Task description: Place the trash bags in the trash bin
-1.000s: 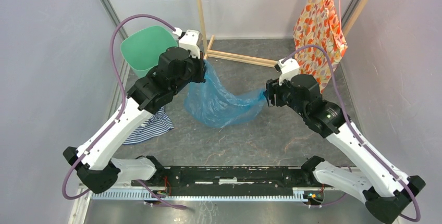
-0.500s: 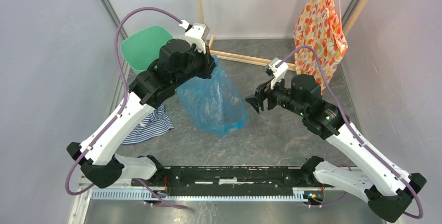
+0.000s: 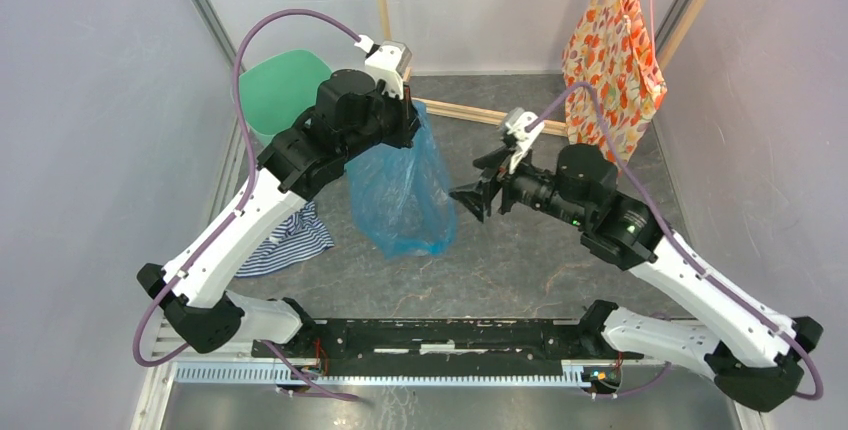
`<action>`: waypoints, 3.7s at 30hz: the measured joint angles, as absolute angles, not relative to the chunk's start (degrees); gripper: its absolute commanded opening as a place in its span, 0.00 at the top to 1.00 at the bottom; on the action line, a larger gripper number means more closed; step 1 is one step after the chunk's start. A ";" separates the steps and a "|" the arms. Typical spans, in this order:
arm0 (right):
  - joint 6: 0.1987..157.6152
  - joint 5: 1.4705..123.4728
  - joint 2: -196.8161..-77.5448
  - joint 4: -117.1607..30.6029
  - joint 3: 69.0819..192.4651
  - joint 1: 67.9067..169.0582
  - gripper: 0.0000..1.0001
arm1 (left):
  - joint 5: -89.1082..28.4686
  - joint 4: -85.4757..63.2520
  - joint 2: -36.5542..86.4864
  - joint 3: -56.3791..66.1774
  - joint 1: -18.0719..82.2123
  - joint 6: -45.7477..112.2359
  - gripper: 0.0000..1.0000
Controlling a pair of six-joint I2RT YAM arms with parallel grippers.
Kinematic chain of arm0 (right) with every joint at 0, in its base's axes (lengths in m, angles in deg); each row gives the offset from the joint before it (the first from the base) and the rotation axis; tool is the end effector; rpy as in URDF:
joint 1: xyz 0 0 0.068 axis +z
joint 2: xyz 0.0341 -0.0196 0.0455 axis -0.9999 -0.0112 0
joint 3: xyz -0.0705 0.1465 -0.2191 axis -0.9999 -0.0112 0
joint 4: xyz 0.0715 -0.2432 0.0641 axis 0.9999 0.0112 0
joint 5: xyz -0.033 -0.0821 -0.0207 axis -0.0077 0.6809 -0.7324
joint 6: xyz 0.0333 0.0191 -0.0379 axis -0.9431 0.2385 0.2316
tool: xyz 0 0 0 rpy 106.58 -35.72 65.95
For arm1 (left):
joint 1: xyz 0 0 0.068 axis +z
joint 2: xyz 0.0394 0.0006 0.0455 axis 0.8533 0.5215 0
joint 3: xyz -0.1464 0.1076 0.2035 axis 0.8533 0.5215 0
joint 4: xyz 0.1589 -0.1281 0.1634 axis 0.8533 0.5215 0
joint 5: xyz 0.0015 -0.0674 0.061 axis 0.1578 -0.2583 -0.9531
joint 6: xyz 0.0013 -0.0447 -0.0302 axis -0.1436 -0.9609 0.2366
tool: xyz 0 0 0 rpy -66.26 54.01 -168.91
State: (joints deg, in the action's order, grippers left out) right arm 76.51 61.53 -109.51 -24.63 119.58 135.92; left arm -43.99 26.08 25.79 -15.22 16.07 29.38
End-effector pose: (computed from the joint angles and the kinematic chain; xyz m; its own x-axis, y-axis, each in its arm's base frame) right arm 0.1335 0.1486 0.4157 -0.2280 -0.0108 -0.9736 -0.7933 0.5818 0.1793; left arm 0.2084 -0.1863 0.4595 -0.3934 0.0009 -0.9194 0.5209 0.8242 -0.2220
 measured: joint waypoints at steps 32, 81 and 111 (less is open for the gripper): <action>71.22 91.91 -127.98 -19.30 128.61 146.35 1.00 | -49.37 29.03 12.06 -3.75 16.07 22.50 0.12; 78.34 96.48 -140.59 -10.07 148.83 140.01 1.00 | -58.37 29.21 -8.11 39.77 16.07 -8.12 0.37; 85.49 87.19 -103.67 -29.24 145.00 130.59 1.00 | -50.85 3.00 12.98 -14.13 26.87 16.27 0.98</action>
